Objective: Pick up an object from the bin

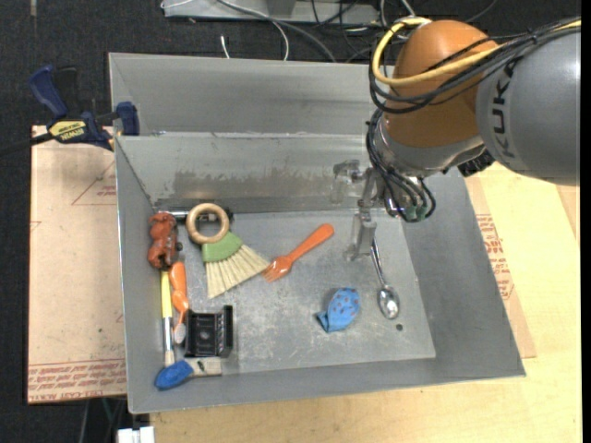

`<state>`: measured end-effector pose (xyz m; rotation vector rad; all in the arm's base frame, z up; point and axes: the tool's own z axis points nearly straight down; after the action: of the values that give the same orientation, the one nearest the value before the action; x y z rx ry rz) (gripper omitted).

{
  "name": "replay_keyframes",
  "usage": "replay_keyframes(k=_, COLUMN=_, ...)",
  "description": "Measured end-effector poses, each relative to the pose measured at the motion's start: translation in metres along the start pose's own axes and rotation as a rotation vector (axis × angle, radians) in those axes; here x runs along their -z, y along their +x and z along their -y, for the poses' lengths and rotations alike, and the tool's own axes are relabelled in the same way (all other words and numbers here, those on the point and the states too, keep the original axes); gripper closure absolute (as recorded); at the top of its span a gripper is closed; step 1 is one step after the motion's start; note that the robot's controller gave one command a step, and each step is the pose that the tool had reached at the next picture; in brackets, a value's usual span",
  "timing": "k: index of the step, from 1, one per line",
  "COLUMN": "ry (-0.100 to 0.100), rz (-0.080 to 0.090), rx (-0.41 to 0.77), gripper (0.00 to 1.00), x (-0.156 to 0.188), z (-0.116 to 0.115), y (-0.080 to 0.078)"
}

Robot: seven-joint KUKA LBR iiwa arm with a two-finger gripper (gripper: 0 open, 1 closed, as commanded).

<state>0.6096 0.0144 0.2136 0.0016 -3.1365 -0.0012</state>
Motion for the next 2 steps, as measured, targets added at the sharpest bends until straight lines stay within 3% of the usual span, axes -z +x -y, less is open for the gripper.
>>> replay_keyframes(k=1, ry=0.000, rz=0.007, rx=0.000, gripper=0.00, x=0.004, z=0.000, y=-0.001)
replay_keyframes(k=2, ry=0.001, rz=0.014, rx=0.206, gripper=0.00, x=-0.045, z=0.006, y=0.025)
